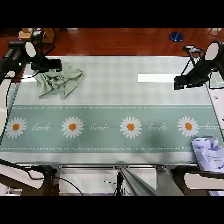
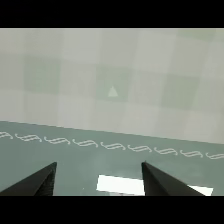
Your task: Fold the shirts.
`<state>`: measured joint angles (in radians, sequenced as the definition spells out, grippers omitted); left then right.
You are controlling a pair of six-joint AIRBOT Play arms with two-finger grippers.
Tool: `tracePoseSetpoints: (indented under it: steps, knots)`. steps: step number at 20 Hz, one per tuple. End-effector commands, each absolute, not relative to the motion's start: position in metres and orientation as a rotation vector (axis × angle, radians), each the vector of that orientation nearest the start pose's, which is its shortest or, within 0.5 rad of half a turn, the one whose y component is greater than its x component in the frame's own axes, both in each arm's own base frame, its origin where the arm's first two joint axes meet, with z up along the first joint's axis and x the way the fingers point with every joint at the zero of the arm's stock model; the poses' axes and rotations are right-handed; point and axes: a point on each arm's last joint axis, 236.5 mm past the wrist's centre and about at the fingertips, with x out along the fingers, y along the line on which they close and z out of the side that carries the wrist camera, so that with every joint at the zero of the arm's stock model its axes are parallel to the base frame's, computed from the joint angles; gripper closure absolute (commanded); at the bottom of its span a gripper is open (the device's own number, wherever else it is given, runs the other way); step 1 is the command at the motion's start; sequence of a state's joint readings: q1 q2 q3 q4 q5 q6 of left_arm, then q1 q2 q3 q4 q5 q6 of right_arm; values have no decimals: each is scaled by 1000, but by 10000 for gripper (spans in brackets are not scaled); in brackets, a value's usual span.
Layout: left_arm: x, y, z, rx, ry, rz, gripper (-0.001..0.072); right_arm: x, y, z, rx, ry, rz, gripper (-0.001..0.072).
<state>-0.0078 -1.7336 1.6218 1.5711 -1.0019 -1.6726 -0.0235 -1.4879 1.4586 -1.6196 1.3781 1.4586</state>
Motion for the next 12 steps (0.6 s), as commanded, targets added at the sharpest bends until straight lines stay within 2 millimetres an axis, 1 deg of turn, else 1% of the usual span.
tracePoseSetpoints:
  steps: [1,3,4,5,6,7,8,9,10,11,12]
  knots:
    - [531,-1,-57,-172,1193,61,-13,408,-21,16,-122,1413,27,125]
    - [528,-1,-79,-172,1238,65,-13,408,-21,16,-121,1415,28,126]
    - [526,-1,-89,-179,1257,70,134,408,-21,16,-121,1415,27,126]
    - [525,-2,-91,-179,1265,71,543,408,-21,16,-122,1415,27,126]
    - [526,-2,-87,-179,1258,70,670,408,-22,16,-127,1414,28,126]
    - [531,-1,-75,-178,1237,68,670,409,-25,16,-138,1411,19,127]
    - [538,1,-57,-180,1205,67,670,409,-31,17,-164,1413,5,128]
    - [548,1,-31,-179,1157,62,670,407,-36,18,-190,1419,-6,151]
    - [558,1,6,-178,1093,55,670,405,-39,19,-201,1427,-13,221]
    - [566,-4,47,-174,1024,38,671,403,-41,22,-209,1427,-21,275]
    - [570,-11,97,-174,937,15,670,401,-43,27,-213,1420,-26,282]
